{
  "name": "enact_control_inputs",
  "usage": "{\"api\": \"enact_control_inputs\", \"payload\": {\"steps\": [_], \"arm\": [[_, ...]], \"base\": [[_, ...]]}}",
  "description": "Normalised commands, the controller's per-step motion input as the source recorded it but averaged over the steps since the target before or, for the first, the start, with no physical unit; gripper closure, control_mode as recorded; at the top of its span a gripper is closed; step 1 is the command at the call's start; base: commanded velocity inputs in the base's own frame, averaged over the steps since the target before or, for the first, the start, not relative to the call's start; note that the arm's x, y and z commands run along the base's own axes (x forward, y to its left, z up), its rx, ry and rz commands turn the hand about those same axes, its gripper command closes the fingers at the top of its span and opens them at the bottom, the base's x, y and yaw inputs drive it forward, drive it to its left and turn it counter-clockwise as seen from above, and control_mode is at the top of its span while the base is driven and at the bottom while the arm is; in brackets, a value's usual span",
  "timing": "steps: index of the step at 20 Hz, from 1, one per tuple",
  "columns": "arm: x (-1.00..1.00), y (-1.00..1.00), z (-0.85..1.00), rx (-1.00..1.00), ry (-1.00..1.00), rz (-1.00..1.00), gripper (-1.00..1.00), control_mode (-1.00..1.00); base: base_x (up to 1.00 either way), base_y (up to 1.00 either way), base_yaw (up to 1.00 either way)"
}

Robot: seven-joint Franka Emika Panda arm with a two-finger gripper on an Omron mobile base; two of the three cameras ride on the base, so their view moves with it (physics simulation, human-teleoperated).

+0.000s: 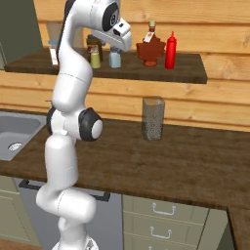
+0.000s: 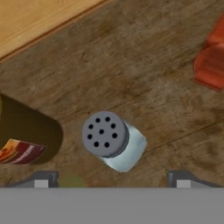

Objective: Put the shaker and condiment bottle from the counter next to their counterparts in the cabinet.

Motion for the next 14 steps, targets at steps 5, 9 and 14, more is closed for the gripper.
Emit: {"api": "enact_control_inputs", "payload": {"steps": [5,9,14], "arm": [[0.0,0.08,0.24,0.0,0.08,0.0,-1.0,-1.0],[-0.82,0.13,-0.23,0.0,-0.09,0.0,-1.0,-1.0],[-1.0,0.07,-0.39,0.0,-0.25,0.0,-1.0,-1.0]], "base": [[0.0,0.0,0.0],[0.0,0.0,0.0],[0.0,0.0,0.0]]}}
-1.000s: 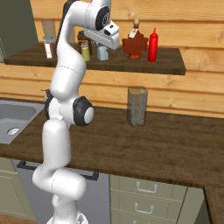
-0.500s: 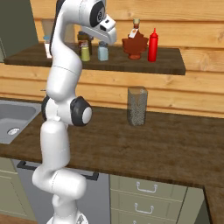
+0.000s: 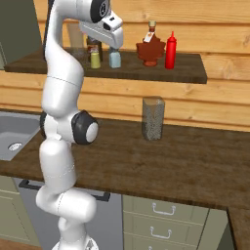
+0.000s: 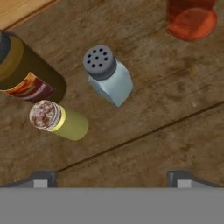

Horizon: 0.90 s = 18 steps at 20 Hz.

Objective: Put the shaker and condiment bottle from the counter next to their counterparts in the cabinet.

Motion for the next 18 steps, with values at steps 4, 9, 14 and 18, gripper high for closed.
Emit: {"api": "enact_control_inputs", "payload": {"steps": [4,9,14,18], "arm": [[-1.0,0.01,-0.63,0.0,-0.38,0.0,-1.0,-1.0],[-0.5,0.06,-0.15,0.0,-0.05,0.0,-1.0,-1.0],[-1.0,0.58,-0.96,-0.13,-0.2,0.0,-1.0,-1.0],[-1.0,0.72,-1.0,-0.19,-0.33,0.0,-1.0,-1.0]], "base": [[0.0,0.0,0.0],[0.0,0.0,0.0],[0.0,0.0,0.0],[0.0,0.0,0.0]]}}
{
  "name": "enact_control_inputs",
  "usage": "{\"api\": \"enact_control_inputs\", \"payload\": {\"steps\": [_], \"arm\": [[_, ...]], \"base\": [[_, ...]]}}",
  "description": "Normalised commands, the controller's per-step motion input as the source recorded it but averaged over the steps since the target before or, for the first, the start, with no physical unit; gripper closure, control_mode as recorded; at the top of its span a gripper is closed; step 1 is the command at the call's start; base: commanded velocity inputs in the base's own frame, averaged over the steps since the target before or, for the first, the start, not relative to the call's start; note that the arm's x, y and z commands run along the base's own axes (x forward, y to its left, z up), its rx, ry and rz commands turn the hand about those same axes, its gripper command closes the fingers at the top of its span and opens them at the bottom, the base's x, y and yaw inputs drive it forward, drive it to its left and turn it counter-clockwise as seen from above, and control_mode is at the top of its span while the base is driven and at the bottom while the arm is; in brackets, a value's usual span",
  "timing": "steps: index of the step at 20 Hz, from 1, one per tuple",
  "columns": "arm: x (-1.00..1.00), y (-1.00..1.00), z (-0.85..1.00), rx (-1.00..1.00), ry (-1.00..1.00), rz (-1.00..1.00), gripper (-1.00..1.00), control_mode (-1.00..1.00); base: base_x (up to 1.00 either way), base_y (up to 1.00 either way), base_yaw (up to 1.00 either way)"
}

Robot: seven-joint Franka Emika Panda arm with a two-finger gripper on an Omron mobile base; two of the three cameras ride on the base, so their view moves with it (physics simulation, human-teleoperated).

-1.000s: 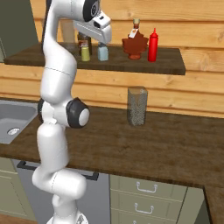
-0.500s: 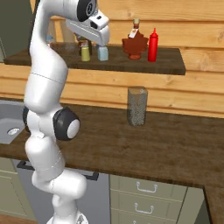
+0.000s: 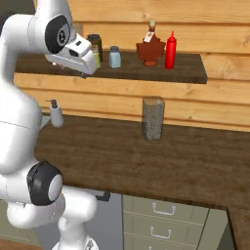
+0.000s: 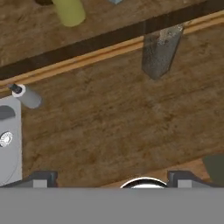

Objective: Put the shaker and condiment bottle from the counter next to their counterparts in the cabinet.

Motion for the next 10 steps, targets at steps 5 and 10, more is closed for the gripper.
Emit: {"api": "enact_control_inputs", "payload": {"steps": [5,10], "arm": [[-1.0,0.64,-1.0,-0.13,-0.35,0.0,-1.0,-1.0],[-1.0,0.46,-0.96,-0.03,-0.3,0.0,-1.0,-1.0]], "base": [[0.0,0.0,0.0],[0.0,0.0,0.0]]}}
